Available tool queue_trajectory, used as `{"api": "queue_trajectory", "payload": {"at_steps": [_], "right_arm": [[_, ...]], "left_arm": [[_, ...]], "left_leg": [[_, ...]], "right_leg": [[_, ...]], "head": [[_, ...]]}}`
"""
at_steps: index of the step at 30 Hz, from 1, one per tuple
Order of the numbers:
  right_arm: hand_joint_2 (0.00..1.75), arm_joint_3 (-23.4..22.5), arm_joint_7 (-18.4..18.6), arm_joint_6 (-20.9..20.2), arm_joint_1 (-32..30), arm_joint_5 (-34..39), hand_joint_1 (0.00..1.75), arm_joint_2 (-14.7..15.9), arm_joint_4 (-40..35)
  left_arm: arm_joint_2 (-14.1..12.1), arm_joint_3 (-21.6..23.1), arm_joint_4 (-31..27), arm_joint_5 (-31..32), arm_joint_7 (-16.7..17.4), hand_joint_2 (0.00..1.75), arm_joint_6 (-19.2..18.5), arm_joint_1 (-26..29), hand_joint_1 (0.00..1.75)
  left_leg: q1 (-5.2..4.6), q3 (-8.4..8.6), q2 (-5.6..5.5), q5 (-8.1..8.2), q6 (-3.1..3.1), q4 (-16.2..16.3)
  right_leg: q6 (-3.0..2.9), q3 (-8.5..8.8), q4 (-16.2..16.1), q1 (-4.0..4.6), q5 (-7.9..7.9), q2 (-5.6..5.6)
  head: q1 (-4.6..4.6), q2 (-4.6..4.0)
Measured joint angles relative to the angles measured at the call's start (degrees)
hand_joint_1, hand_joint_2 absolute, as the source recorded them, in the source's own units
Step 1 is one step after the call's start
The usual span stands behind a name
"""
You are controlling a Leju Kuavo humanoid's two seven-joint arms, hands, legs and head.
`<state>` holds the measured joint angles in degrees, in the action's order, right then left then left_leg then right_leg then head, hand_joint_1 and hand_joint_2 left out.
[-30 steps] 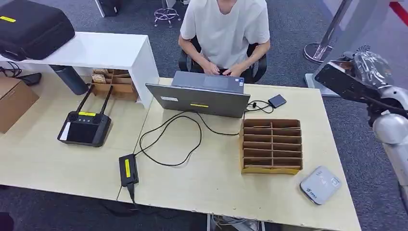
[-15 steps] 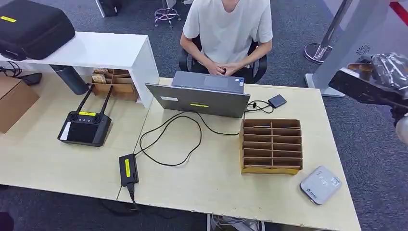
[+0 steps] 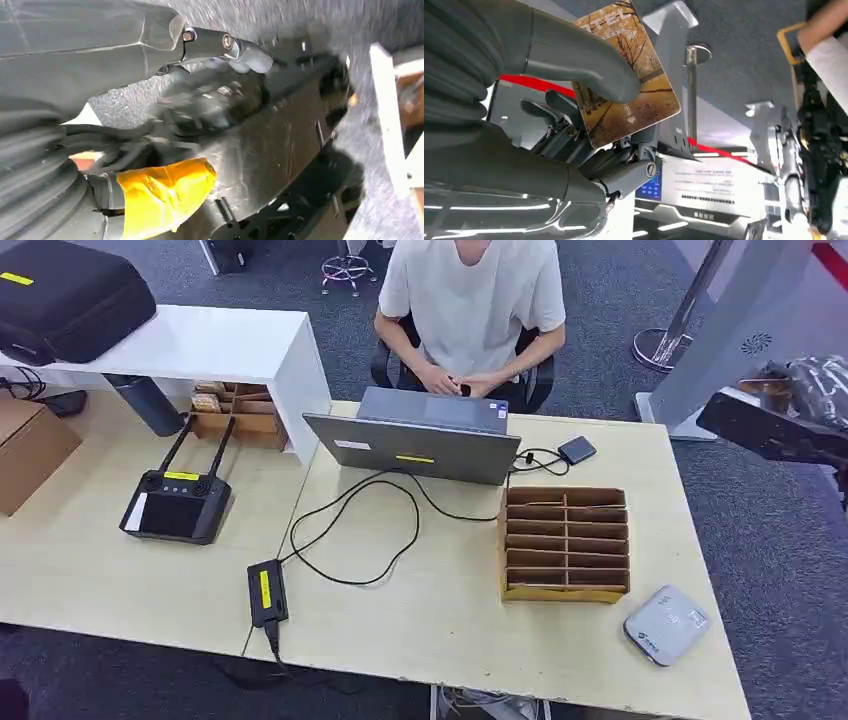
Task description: Pass the card to the sensor for recognition and then transmit it.
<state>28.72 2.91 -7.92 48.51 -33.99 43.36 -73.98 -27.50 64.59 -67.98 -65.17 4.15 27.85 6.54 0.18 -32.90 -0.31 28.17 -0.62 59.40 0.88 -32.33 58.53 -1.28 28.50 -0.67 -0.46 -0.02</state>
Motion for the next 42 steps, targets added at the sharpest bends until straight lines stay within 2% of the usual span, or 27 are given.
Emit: {"api": "queue_trajectory", "payload": {"at_steps": [3,7,8,9,12,15,19,21,30,37,42], "right_arm": [[1.75,1.46,0.57,-5.14,1.22,1.54,1.75,2.03,-0.66],[1.75,7.27,1.8,-17.57,7.37,7.75,1.75,6.17,-1.14],[1.75,9.98,3.03,-21.65,9.74,10.57,1.75,7.36,-1.55],[1.75,12.65,3.94,-24.04,11.5,13.24,1.75,8.64,-2.3],[1.75,20.58,6.4,-22.4,13.49,18.56,1.75,13.03,-5.81],[1.75,26.11,7.41,-20.29,13.55,20.73,1.75,16.03,-8.29],[1.75,31.77,7.3,-19.64,13.47,23.94,1.75,20.17,-11.02],[1.75,33.77,7.34,-19.44,13.46,24.96,1.75,21.18,-11.97],[1.75,38.8,7.02,-19.42,14.1,27.45,1.75,25.07,-14.1],[1.75,40.88,7.06,-20.71,15.18,29.23,1.75,26.5,-15.0],[1.75,42.93,7.91,-19.15,14.73,31.19,1.75,27.68,-16.17]], "left_arm": [[-3.28,1.44,-7.16,-2.8,-1.85,1.75,0.09,0.83,0.0],[-5.59,4.22,-10.66,-9.31,-6.57,1.75,-0.46,1.13,0.0],[-5.94,5.11,-10.92,-12.54,-8.34,1.75,-0.33,1.13,0.0],[-6.05,5.6,-10.97,-15.34,-10.04,1.75,-0.24,1.1,0.0],[-5.88,7.82,-10.95,-21.27,-14.42,1.75,-0.92,0.28,0.0],[-5.7,9.58,-10.95,-23.96,-16.0,1.75,-0.92,-0.43,0.0],[-5.57,10.36,-10.42,-24.75,-16.11,1.75,-2.2,-0.54,0.0],[-5.24,10.36,-9.55,-24.75,-15.78,1.75,-3.19,-0.79,0.0],[-2.95,10.34,-3.43,-24.75,-14.43,1.75,-6.03,-1.74,0.0],[-1.9,10.34,-0.96,-24.75,-13.88,1.75,-7.19,-2.11,0.0],[-1.07,10.34,0.83,-24.75,-13.14,1.75,-8.15,-3.1,0.0]], "left_leg": [[-0.02,0.0,0.04,0.0,0.0,-0.01],[-0.03,-0.07,-0.01,-0.01,0.0,-0.01],[-0.03,-0.02,0.01,-0.01,-0.01,0.0],[-0.03,0.0,0.03,-0.01,-0.01,0.0],[0.01,-0.03,-0.12,-0.01,-0.01,0.0],[-0.02,-0.03,-0.09,-0.01,0.0,0.01],[-0.02,-0.05,-0.08,0.0,0.01,0.0],[-0.02,-0.04,-0.07,0.01,0.01,0.0],[-0.01,-0.01,-0.02,0.0,0.01,0.0],[-0.01,0.0,0.02,0.0,0.01,0.0],[-0.01,0.0,0.02,0.0,0.01,0.0]], "right_leg": [[0.0,-0.04,0.0,-0.02,0.0,0.04],[0.0,-0.05,0.01,-0.03,-0.01,-0.04],[-0.01,-0.07,0.0,-0.04,-0.01,0.01],[-0.01,-0.08,-0.01,-0.03,-0.01,0.03],[0.01,0.02,-0.06,0.0,0.01,-0.16],[0.01,-0.01,-0.06,-0.02,0.0,-0.12],[0.02,-0.02,-0.09,-0.02,0.0,-0.08],[0.02,-0.02,-0.09,-0.01,0.0,-0.06],[0.01,-0.01,-0.07,-0.01,-0.01,0.0],[0.01,-0.02,-0.08,-0.01,-0.01,-0.01],[0.01,-0.02,-0.08,-0.01,-0.01,0.0]], "head": [[0.0,-0.02],[0.02,0.0],[-0.02,0.0],[-0.02,-0.02],[0.0,-0.02],[-0.02,-0.02],[0.0,-0.02],[0.02,-0.02],[0.0,-0.02],[0.02,-0.02],[0.02,-0.02]]}}
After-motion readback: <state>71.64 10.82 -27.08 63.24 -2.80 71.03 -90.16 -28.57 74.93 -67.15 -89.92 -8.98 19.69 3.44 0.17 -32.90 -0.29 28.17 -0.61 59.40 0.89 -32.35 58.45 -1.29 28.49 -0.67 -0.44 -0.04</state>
